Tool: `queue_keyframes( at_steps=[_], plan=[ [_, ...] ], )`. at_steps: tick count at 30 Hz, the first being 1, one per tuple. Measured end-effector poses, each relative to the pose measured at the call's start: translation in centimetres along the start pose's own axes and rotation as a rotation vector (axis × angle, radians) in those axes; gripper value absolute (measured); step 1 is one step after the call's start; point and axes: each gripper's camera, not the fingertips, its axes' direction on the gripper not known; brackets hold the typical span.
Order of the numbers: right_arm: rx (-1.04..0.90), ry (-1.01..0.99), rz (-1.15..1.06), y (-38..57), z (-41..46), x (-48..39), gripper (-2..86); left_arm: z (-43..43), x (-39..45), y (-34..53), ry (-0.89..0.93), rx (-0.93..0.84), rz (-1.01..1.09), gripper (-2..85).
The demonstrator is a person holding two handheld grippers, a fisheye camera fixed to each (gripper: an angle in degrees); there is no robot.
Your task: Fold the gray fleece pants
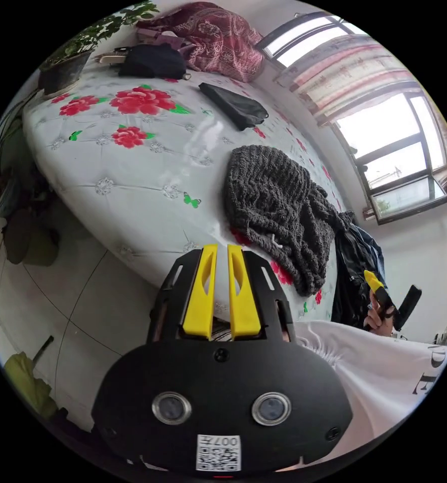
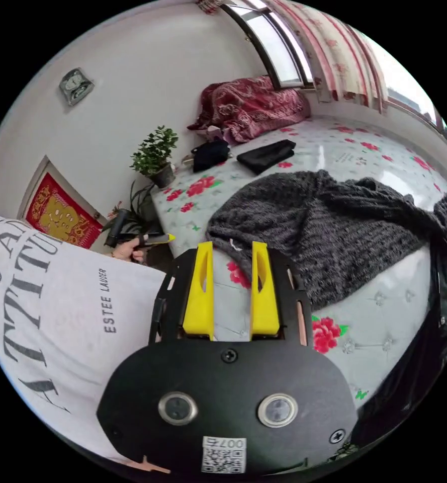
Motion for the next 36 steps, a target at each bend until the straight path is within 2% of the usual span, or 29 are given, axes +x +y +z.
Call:
queue_keyframes(
  at_steps=[2,4,9,12,14,15,16,19,20,22,24,26,27,28,29,30,33,35,36],
  plan=[
    [-0.095,0.129,0.14,3.1,3.3,4.1,8.3,-0.2,-0.1,-0.3,0.018,-0.012,0.046,7.3],
    [-0.149,0.177,0.185,4.5,5.6,5.9,8.7,0.6,1.1,-1.0,0.042,-0.038,0.099,8.4],
    [-0.227,0.34,0.119,3.9,12.2,7.0,8.9,5.4,7.3,-4.1,0.08,-0.149,0.281,12.0],
    [-0.248,0.355,0.096,2.9,17.0,8.1,8.3,9.2,11.4,-6.3,0.018,-0.191,0.367,15.2],
    [-0.377,0.298,0.154,2.7,22.0,9.7,6.9,11.9,14.3,-8.0,-0.103,-0.197,0.411,14.6],
    [-0.394,0.291,0.177,2.8,22.9,9.9,6.4,12.4,14.9,-8.3,-0.127,-0.193,0.427,14.0],
    [-0.332,0.301,0.197,2.8,23.1,9.8,5.5,13.6,16.2,-8.8,-0.189,-0.193,0.467,11.9],
    [-0.376,0.292,0.145,2.2,25.5,8.7,3.4,16.3,19.2,-8.9,-0.476,-0.151,0.64,4.0],
    [-0.401,0.231,0.113,1.7,26.7,8.1,2.7,17.4,20.2,-8.5,-0.579,-0.133,0.769,2.5],
    [-0.441,0.128,0.056,0.7,28.9,6.9,1.9,18.7,21.4,-7.6,-0.673,-0.126,0.939,0.9],
    [-0.484,0.001,-0.001,-0.8,31.4,5.5,1.3,19.3,21.9,-7.5,-0.735,-0.125,1.018,0.0],
    [-0.556,-0.281,-0.04,-3.4,34.9,3.6,0.9,19.2,20.0,-10.3,-0.816,-0.137,0.967,-0.6],
    [-0.567,-0.358,-0.057,-4.1,35.5,2.9,0.8,19.0,19.0,-11.4,-0.839,-0.138,0.939,-0.7],
    [-0.585,-0.489,-0.135,-5.2,36.3,1.1,0.7,18.4,16.4,-14.2,-0.916,-0.152,0.859,-0.8],
    [-0.607,-0.532,-0.25,-5.8,36.5,-0.8,0.5,17.5,13.0,-17.3,-0.994,-0.195,0.76,-0.8],
    [-0.607,-0.515,-0.296,-6.0,36.3,-1.5,0.5,16.8,11.2,-18.8,-1.012,-0.221,0.702,-0.8],
    [-0.517,-0.363,-0.421,-5.3,33.5,-1.5,1.0,10.2,3.4,-24.2,-0.965,-0.209,0.355,-0.5],
    [-0.42,-0.207,-0.295,-4.2,30.5,4.0,2.2,4.2,0.0,-24.8,-0.761,-0.106,0.16,0.3],
    [-0.392,-0.159,-0.233,-3.8,29.6,6.1,2.4,3.0,-0.5,-24.4,-0.739,-0.072,0.127,1.4]
  ],
)
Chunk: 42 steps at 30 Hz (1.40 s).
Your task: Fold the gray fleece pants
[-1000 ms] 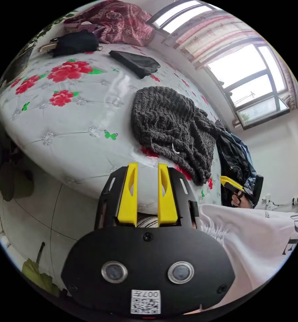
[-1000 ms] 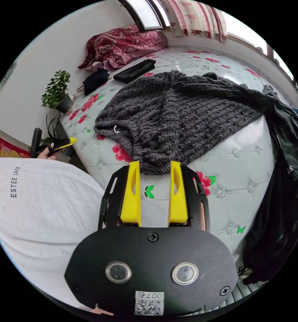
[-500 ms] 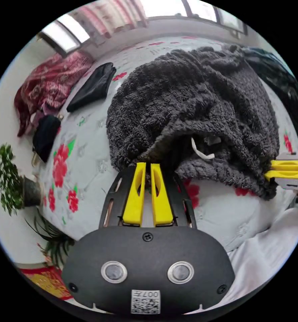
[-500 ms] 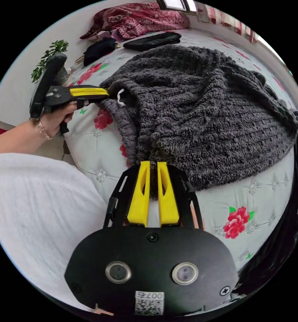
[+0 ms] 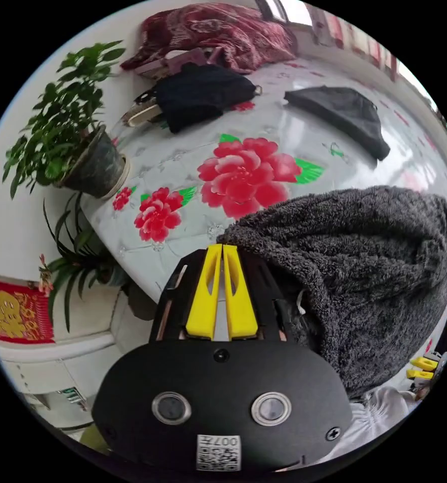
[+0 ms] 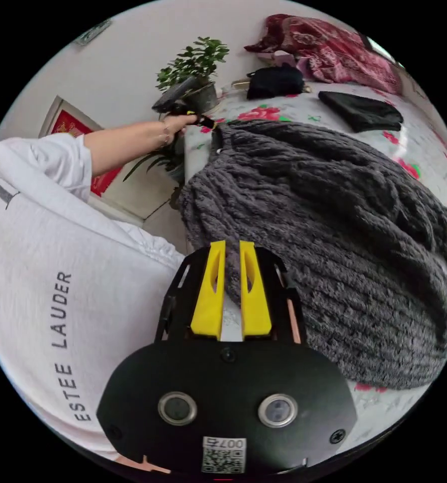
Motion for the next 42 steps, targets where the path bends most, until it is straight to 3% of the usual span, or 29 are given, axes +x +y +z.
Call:
queue_keyframes(
  at_steps=[5,8,12,16,19,20,24,28,32,34,37,42],
  plan=[
    [0.285,0.257,0.73,16.0,-11.1,18.0,4.3,-2.9,-0.4,7.4,0.072,0.022,-0.069,7.0],
    [0.396,0.374,0.944,23.4,-17.0,24.9,4.9,-4.6,4.7,11.7,0.236,0.011,0.003,9.9],
    [0.358,0.485,0.974,25.8,-19.7,30.9,4.9,-6.1,14.3,15.0,0.295,-0.006,0.2,11.6],
    [0.253,0.561,0.908,24.0,-19.1,35.8,4.0,-5.2,22.1,15.5,0.021,-0.022,0.379,10.2],
    [0.081,0.612,0.862,22.9,-16.0,37.9,2.8,-5.0,22.6,14.5,0.013,-0.025,0.461,9.2],
    [-0.011,0.623,0.85,23.1,-14.0,38.0,2.3,-4.7,22.0,13.9,0.027,-0.019,0.488,9.3],
    [-0.038,0.71,0.729,24.3,-10.9,32.6,0.8,-3.5,20.0,10.8,-0.072,-0.026,0.538,8.1],
    [-0.083,0.606,0.678,28.9,-5.8,20.1,0.0,-1.1,15.2,6.0,-0.174,-0.098,0.496,7.6],
    [-0.216,0.556,0.617,33.1,-0.5,7.1,0.1,-0.7,10.1,3.4,-0.003,-0.207,0.434,8.1],
    [-0.224,0.515,0.625,33.8,-0.7,4.6,0.3,-1.3,8.5,3.4,0.065,-0.234,0.419,8.5],
    [-0.003,0.565,0.69,34.2,-5.8,4.3,1.1,-3.7,5.9,3.9,0.098,-0.174,0.336,8.5],
    [0.252,0.656,0.755,31.2,-14.0,13.2,3.5,-7.5,5.4,1.9,0.1,0.029,0.287,8.0]
  ],
)
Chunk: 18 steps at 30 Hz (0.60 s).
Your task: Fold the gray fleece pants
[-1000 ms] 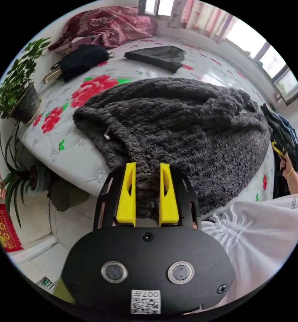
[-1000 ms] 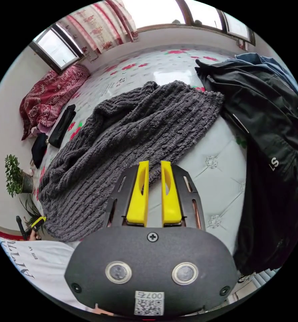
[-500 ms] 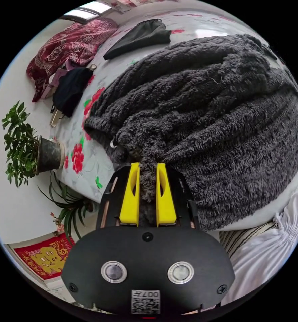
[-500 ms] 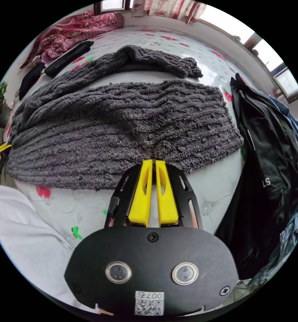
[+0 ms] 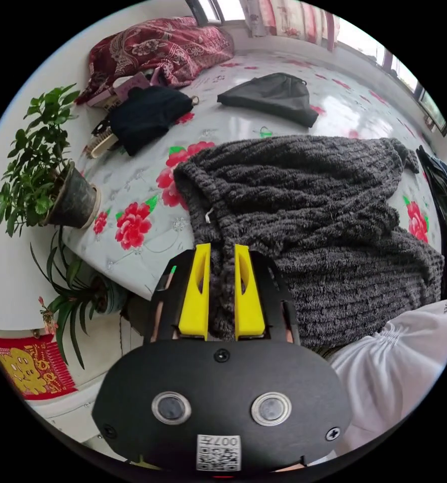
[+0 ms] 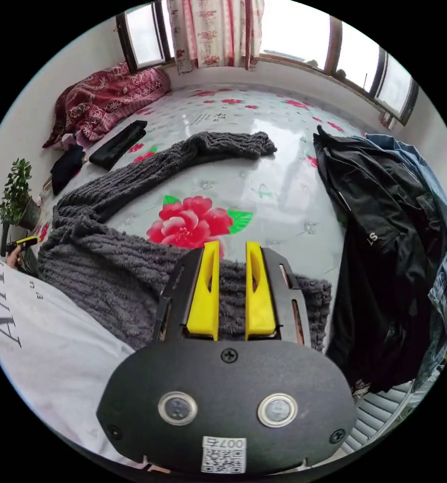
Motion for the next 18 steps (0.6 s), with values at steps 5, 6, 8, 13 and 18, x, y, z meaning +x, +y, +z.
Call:
queue_keyframes(
  at_steps=[5,6,8,13,18],
  plan=[
    [0.012,0.119,-0.191,-14.7,6.5,-0.1,5.7,-1.0,1.4,-7.4,-0.047,0.059,0.05,7.1],
    [0.0,0.132,-0.215,-16.1,7.4,-0.2,5.8,-1.3,1.3,-8.0,-0.066,0.068,0.042,6.7],
    [-0.047,0.205,-0.318,-20.5,11.2,-1.2,5.8,-1.6,1.2,-10.0,-0.075,0.119,0.036,6.2],
    [-0.156,0.266,-0.441,-24.8,19.6,-2.7,4.4,4.2,2.5,-14.2,0.015,-0.005,0.058,7.5],
    [-0.285,0.296,-0.474,-27.9,23.1,-2.0,1.0,10.8,4.2,-16.2,-0.035,-0.133,0.089,5.9]
  ],
)
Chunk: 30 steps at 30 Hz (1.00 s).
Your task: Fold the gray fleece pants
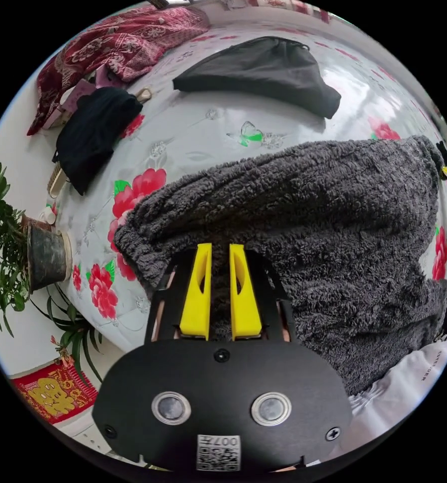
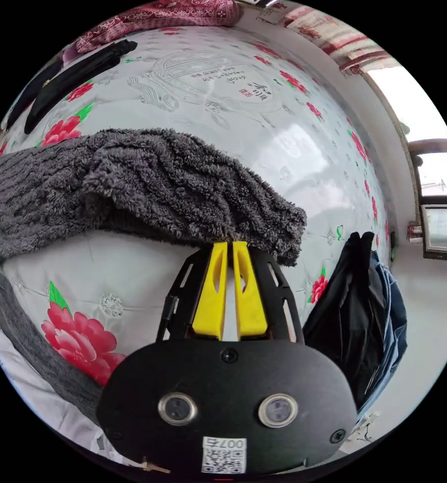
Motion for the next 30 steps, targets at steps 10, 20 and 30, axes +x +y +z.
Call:
queue_keyframes(
  at_steps=[10,20,30],
  plan=[
    [0.557,0.191,0.072,17.0,-19.5,5.4,0.1,0.1,-1.2,2.2,-0.082,0.049,0.065,5.4],
    [-0.041,-0.157,0.234,28.1,-1.7,1.1,2.1,-2.8,-4.8,4.3,0.062,0.181,0.025,-0.2],
    [-0.371,-0.562,-0.113,16.7,1.8,0.0,0.0,-2.9,-3.2,-5.6,0.121,0.309,0.126,2.2]
  ],
)
